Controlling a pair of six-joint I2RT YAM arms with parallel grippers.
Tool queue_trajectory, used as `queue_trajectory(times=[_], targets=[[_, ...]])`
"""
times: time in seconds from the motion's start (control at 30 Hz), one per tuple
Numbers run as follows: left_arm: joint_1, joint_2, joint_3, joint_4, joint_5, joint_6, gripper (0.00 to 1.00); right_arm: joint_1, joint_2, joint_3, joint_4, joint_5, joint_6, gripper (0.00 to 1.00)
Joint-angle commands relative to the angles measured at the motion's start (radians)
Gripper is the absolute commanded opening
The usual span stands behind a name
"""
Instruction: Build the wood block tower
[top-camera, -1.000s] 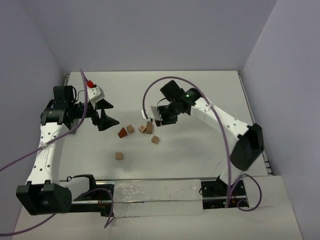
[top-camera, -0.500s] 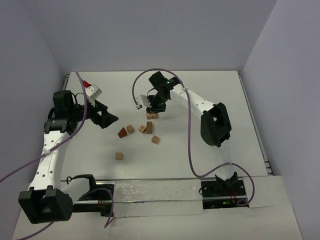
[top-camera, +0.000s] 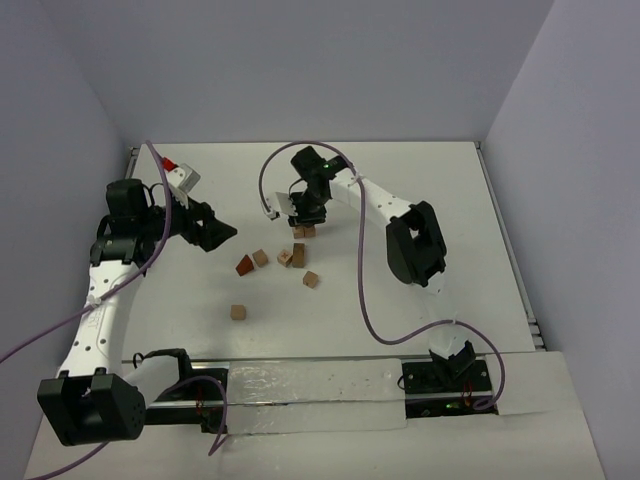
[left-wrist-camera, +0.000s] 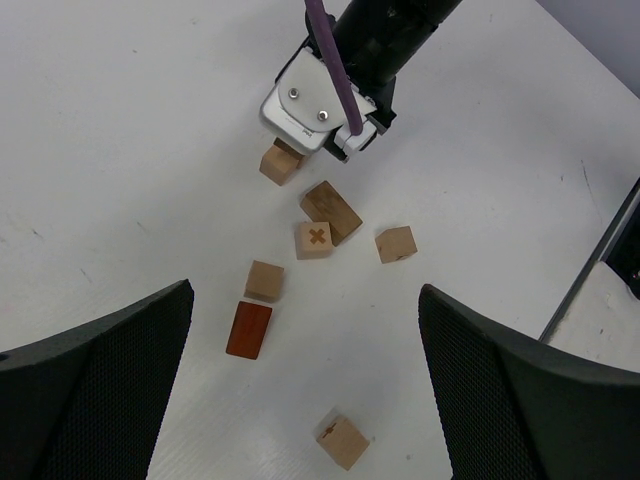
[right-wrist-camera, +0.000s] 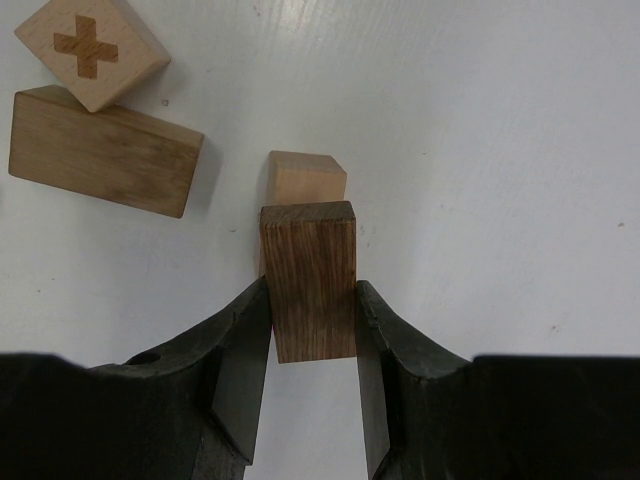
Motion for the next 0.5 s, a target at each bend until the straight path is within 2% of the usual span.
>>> queue_trajectory(times=[0.0,0.47], targets=[[0.008,0.011,0.013,0.044,0.002,-0.016,0.99,0.01,0.021,0.059,0.001,-0.002,0.007,0.11],[0.008,0.05,0.036,0.041,0.022,-0.008,0.99,0.011,0.059,0.082,0.004,0.003,0.042,0.12]])
